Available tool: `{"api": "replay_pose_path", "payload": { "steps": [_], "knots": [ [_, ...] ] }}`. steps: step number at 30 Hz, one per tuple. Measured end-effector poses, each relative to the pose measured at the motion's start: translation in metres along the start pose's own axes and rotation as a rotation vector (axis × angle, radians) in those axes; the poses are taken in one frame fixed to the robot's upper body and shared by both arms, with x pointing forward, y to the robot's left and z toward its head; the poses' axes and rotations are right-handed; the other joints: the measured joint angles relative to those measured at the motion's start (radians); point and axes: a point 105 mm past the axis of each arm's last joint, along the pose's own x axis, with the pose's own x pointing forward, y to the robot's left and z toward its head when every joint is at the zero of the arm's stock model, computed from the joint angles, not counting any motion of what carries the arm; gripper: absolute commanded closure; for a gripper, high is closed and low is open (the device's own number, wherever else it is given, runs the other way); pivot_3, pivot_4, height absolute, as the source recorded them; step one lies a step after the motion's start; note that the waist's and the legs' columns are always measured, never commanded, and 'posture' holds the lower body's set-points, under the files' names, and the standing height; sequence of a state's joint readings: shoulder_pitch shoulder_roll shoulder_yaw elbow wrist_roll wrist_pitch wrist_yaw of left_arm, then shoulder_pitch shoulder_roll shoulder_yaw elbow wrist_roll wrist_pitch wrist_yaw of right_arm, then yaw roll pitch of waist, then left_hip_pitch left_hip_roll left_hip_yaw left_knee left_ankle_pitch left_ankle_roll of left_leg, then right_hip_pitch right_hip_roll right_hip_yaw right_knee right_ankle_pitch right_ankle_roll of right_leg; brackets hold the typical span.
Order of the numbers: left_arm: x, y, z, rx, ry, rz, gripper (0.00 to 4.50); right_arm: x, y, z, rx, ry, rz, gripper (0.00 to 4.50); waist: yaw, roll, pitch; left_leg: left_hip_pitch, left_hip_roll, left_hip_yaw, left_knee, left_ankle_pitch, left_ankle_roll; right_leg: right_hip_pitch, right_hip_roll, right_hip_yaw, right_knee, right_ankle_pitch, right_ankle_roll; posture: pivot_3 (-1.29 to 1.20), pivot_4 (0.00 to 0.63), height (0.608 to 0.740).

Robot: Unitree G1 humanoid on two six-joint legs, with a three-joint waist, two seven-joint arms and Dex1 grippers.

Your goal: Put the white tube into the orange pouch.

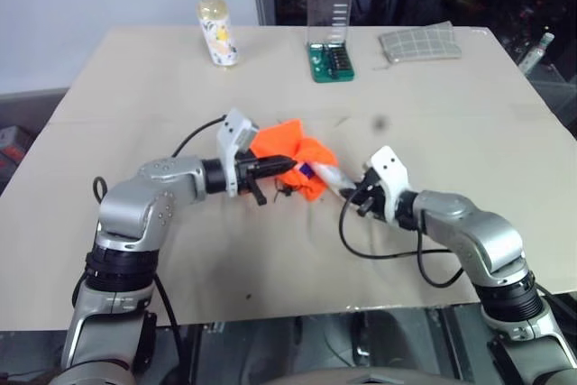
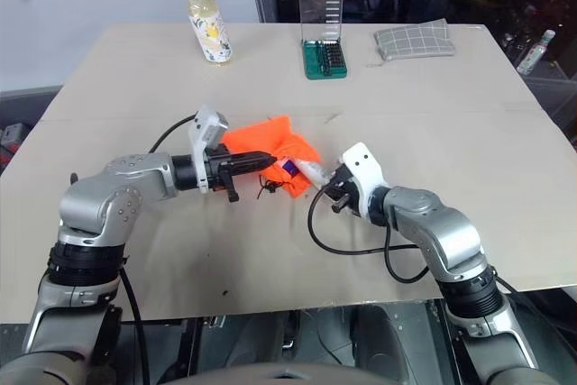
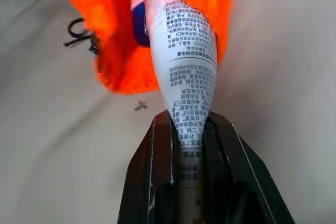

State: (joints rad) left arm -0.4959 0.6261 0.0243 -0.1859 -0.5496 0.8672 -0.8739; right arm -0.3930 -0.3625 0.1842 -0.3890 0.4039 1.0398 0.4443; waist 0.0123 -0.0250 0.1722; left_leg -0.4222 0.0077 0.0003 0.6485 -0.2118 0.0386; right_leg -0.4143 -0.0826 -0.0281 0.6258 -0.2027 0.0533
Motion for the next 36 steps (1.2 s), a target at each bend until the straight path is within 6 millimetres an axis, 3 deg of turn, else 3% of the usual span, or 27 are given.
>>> {"api": "replay_pose_path", "payload": {
  "steps": [4, 10, 14, 19, 24, 35, 36],
  "knots": [
    [0.002, 0.002, -0.001, 0.015, 0.004, -0.001, 4.50, 0.004, -0.006, 0.005, -0.029, 0.028, -0.053, 4.13, -0.001, 0.000, 0.000, 0.000, 0.000, 0.000, 0.000, 0.000, 0.000, 0.000, 0.000, 0.000, 0.000, 0.000, 0.000, 0.00, 0.150, 0.740],
    [0.009, 0.002, 0.001, 0.054, 0.001, -0.018, 4.50, 0.034, -0.003, 0.017, -0.230, 0.055, -0.112, 4.13, -0.013, 0.000, 0.000, 0.000, 0.000, 0.001, 0.000, 0.000, 0.000, 0.000, 0.001, 0.000, 0.000, 0.001, 0.002, 0.00, 0.150, 0.740],
    [0.013, 0.001, 0.000, 0.074, 0.004, -0.027, 4.50, 0.044, 0.000, 0.021, -0.333, 0.043, -0.101, 4.13, -0.023, 0.000, 0.000, 0.000, 0.000, 0.000, 0.000, 0.000, 0.000, 0.000, 0.001, 0.000, 0.000, 0.002, 0.003, 0.00, 0.150, 0.740],
    [0.012, 0.010, -0.002, 0.067, 0.005, -0.003, 4.50, 0.032, 0.014, 0.012, -0.504, 0.079, 0.069, 4.13, -0.024, 0.000, 0.000, 0.000, 0.000, 0.000, 0.000, 0.000, 0.000, 0.000, 0.000, 0.000, -0.001, 0.002, 0.004, 0.00, 0.150, 0.740],
    [0.011, 0.012, -0.002, 0.080, 0.005, -0.002, 4.50, 0.035, 0.022, 0.013, -0.481, 0.070, 0.130, 4.13, -0.026, 0.000, 0.000, 0.000, 0.001, 0.000, -0.001, 0.000, 0.000, 0.000, 0.002, 0.000, 0.000, 0.002, 0.004, 0.00, 0.150, 0.740],
    [0.018, 0.000, -0.007, 0.117, 0.032, -0.040, 4.50, 0.090, 0.025, 0.052, -0.441, 0.047, 0.109, 4.13, -0.026, 0.000, 0.000, 0.001, 0.002, 0.000, -0.001, 0.000, 0.000, 0.000, 0.003, 0.000, 0.000, 0.002, 0.003, 0.00, 0.150, 0.740],
    [0.017, 0.000, -0.008, 0.118, 0.032, -0.037, 4.50, 0.094, 0.028, 0.054, -0.447, 0.035, 0.119, 3.41, -0.025, 0.000, 0.000, 0.001, 0.002, 0.000, -0.002, 0.000, 0.000, 0.000, 0.002, 0.000, 0.000, 0.002, 0.003, 0.00, 0.150, 0.740]
  ]
}}
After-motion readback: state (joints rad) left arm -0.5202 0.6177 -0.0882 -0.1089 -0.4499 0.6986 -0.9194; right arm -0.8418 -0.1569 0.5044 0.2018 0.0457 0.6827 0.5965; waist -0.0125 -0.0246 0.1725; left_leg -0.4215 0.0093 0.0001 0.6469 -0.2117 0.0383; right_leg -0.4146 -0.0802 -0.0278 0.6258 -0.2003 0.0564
